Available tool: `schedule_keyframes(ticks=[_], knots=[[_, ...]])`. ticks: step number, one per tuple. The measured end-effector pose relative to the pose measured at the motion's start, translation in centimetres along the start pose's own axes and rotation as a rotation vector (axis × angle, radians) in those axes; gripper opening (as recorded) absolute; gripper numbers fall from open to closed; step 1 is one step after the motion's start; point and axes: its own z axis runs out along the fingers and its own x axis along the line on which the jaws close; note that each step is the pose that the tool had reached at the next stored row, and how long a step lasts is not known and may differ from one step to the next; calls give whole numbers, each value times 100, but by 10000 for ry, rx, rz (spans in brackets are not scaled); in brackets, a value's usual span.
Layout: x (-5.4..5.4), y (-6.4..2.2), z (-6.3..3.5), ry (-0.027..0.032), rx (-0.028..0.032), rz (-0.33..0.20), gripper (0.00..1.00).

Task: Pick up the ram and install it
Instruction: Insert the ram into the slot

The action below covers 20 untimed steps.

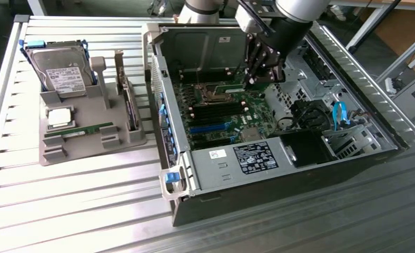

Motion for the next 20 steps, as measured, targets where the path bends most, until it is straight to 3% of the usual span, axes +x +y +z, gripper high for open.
schedule_keyframes(ticks=[10, 12, 16, 20], knots=[[-26, 11, 205, -1, 0, 19, 11], [-21, 13, 292, -1, 0, 20, 11], [-23, 111, 407, -2, 1, 28, 11], [-78, 106, 487, 15, -13, -165, 11]])
